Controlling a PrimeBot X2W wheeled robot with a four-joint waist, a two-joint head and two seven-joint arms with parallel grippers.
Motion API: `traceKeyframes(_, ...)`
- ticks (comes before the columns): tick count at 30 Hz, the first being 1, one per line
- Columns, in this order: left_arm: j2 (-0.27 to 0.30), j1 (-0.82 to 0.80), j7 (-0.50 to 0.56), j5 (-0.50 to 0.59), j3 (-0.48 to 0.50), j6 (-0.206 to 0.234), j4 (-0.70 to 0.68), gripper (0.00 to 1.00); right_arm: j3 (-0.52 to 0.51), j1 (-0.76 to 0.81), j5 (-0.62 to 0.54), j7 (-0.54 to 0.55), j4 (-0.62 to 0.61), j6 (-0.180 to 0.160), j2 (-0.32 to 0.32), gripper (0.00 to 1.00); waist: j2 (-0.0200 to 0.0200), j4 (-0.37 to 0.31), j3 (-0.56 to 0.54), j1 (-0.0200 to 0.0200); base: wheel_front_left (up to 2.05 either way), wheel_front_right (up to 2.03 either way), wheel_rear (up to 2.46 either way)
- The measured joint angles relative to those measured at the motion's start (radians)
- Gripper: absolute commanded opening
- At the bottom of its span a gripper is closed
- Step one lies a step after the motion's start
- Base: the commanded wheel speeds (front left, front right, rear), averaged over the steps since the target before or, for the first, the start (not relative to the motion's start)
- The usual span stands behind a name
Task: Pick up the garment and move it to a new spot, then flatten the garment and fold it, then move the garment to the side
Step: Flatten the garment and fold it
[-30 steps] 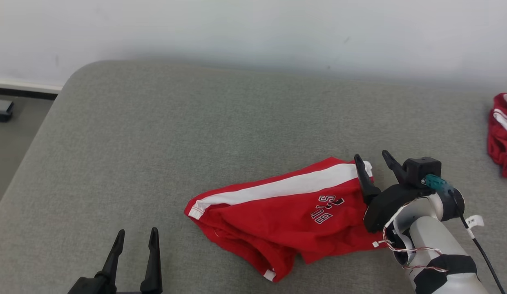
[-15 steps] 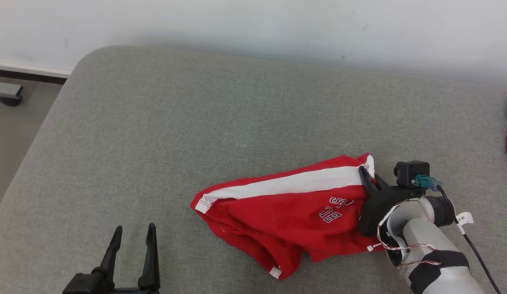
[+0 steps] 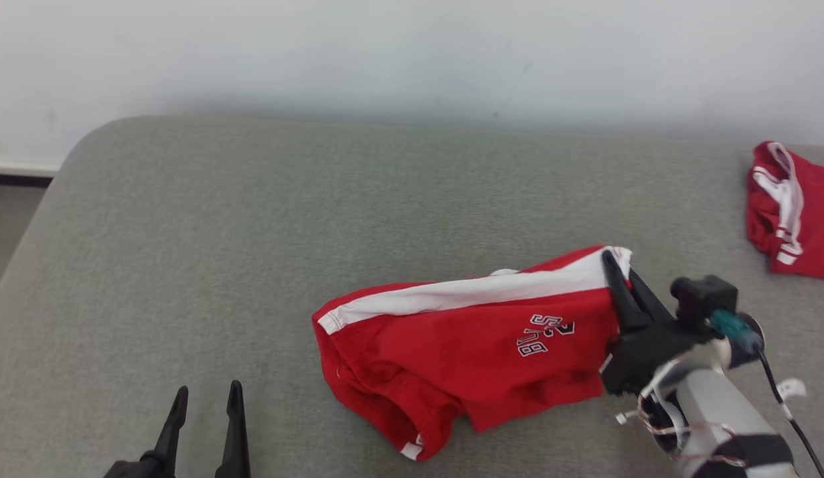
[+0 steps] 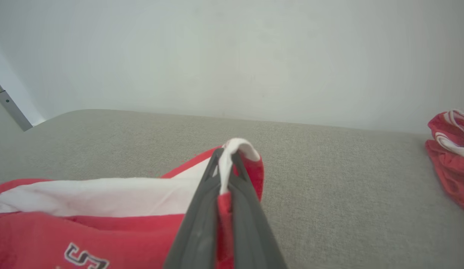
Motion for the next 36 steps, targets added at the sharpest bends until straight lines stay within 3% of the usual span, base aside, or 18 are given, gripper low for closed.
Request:
traceKeyframes(10, 0.000, 0.031, 0.000, 0.000, -0.005, 0.000, 0.004, 1.00, -0.061, 0.342, 0.033, 0.000, -0.336, 0.000, -0.030, 0.00, 0.0000, -0.091, -0.034, -0.0001, 0.00, 0.00, 0.00)
traceKeyframes(20, 0.000, 0.030, 0.000, 0.005, -0.010, 0.000, 0.007, 1.00, -0.163, 0.587, 0.026, 0.062, -0.451, 0.000, 0.021, 0.00, 0.0000, -0.126, -0.042, -0.0001, 0.00, 0.00, 0.00)
traceKeyframes(21, 0.000, 0.030, 0.000, 0.005, -0.010, 0.000, 0.007, 1.00, -0.169, 0.593, 0.024, 0.069, -0.443, 0.000, 0.026, 0.61, 0.0000, -0.127, -0.042, -0.0001, 0.00, 0.00, 0.00)
traceKeyframes(22, 0.000, 0.031, 0.000, 0.005, -0.012, 0.000, 0.007, 1.00, -0.179, 0.598, 0.016, 0.075, -0.431, 0.000, 0.029, 1.00, 0.0000, -0.127, -0.043, -0.0001, 0.00, 0.00, 0.00)
traceKeyframes(30, 0.000, 0.042, 0.000, 0.007, -0.014, 0.000, 0.010, 1.00, -0.263, 0.598, -0.053, 0.010, -0.471, 0.000, 0.077, 1.00, 0.0000, -0.132, -0.069, -0.0001, 0.00, 0.00, 0.00)
traceKeyframes(36, 0.000, 0.045, 0.000, 0.011, -0.010, 0.000, 0.007, 1.00, -0.267, 0.592, -0.082, -0.006, -0.531, 0.000, 0.105, 1.00, 0.0000, -0.133, -0.081, -0.0001, 0.00, 0.00, 0.00)
